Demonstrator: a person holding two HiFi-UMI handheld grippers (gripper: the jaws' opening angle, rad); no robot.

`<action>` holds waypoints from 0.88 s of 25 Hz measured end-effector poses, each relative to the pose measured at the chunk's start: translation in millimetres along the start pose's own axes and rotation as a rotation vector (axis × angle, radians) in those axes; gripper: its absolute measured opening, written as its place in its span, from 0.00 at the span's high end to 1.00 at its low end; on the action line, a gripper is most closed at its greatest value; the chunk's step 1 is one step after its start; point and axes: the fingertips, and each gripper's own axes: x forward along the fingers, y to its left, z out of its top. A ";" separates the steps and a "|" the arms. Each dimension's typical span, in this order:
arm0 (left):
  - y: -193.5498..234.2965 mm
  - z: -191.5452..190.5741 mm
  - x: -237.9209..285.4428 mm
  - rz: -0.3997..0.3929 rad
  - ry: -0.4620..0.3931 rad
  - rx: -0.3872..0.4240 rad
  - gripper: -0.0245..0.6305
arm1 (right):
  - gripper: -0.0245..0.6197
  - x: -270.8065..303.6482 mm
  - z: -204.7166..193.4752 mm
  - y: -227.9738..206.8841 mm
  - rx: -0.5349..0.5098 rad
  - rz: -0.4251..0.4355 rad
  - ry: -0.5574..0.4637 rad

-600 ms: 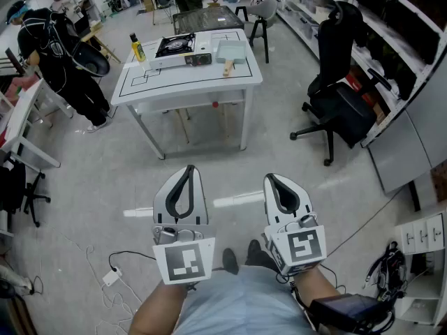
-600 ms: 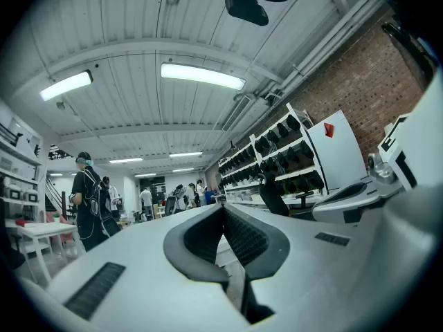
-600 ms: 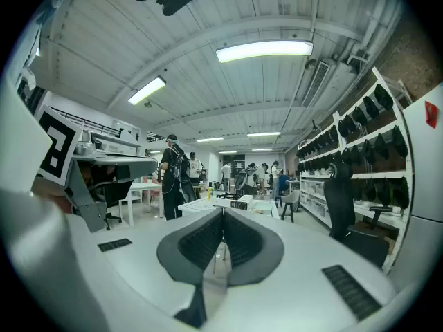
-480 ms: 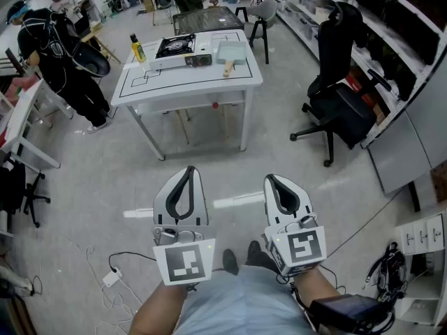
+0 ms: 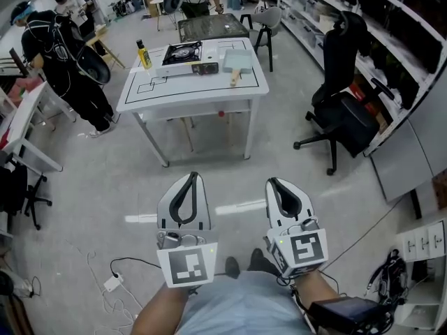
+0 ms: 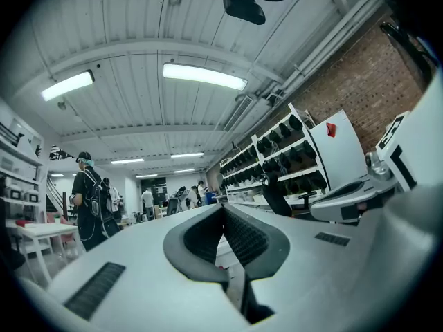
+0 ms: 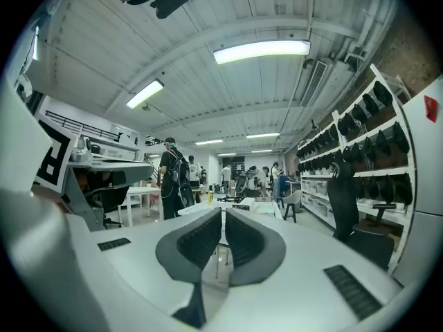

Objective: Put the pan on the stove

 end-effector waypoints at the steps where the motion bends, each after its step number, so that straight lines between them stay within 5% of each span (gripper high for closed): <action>1: 3.5 -0.8 1.7 0.002 -0.001 -0.004 0.93 | 0.89 4.1 -0.2 0.4 0.000 -0.004 0.002; 12: 19.0 -20.8 51.5 -0.007 0.025 -0.017 0.93 | 0.89 53.4 -0.8 -25.8 -0.004 -0.038 0.025; 22: 29.9 -53.0 163.1 0.003 0.085 -0.014 0.93 | 0.88 152.5 -20.2 -86.5 0.032 -0.026 0.079</action>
